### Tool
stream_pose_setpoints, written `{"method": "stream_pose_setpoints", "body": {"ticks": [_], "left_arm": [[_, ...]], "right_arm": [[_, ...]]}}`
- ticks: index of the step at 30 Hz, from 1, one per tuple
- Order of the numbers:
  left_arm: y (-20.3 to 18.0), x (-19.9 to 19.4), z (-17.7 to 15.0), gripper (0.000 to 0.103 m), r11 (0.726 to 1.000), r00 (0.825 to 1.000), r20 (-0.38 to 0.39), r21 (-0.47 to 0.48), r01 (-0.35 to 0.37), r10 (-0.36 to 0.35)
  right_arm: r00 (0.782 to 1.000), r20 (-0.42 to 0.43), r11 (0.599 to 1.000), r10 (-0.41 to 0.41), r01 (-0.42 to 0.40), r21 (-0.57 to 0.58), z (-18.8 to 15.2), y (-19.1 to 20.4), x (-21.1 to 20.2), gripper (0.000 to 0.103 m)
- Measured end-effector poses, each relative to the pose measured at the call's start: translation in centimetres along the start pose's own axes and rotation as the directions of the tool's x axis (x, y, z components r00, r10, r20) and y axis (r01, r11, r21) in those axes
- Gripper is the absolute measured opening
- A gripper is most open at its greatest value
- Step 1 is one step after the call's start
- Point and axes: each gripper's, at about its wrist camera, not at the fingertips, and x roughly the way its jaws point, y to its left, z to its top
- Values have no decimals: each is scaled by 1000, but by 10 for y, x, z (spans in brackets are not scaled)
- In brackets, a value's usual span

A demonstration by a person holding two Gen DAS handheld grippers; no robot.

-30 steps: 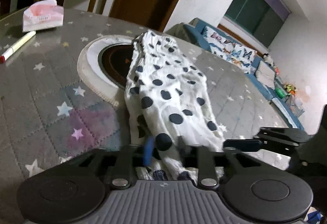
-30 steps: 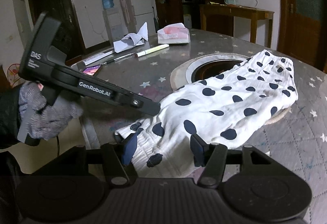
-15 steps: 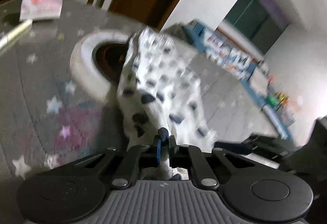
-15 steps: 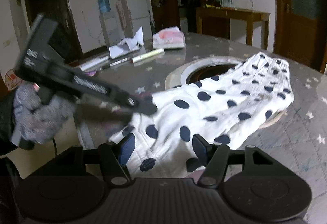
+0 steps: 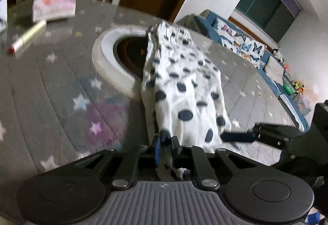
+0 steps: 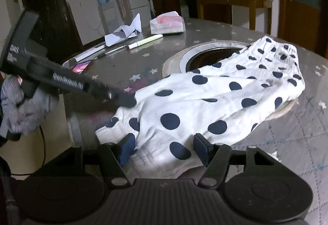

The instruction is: Fold clothes

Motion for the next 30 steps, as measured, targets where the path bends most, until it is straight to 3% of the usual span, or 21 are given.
{"method": "stream_pose_setpoints", "body": {"ticks": [4,6,8,14,22,30], "left_arm": [[-6,-6,19,14,999,997,73,21,39,-41],[-9,2,27,23,996,993,84,23,81,-83],[-11,15,30,32,993,991,75,22,112,-113],[-4,48,31,33,982,981,23,-8,191,-191],[12,65,24,37,968,968,-5,-26,251,-251],[16,65,21,48,955,955,-1,-19,296,-296]], "right_arm": [[1000,10,1000,-3,3,12,7,-2,-6,64],[1000,12,1000,-20,20,23,11,-4,-7,65],[999,15,998,-44,44,41,14,-9,-6,71],[988,30,984,-151,147,99,28,-30,1,74],[958,20,944,-287,279,176,47,-64,14,76],[946,55,934,-321,306,187,72,-77,36,78]]}}
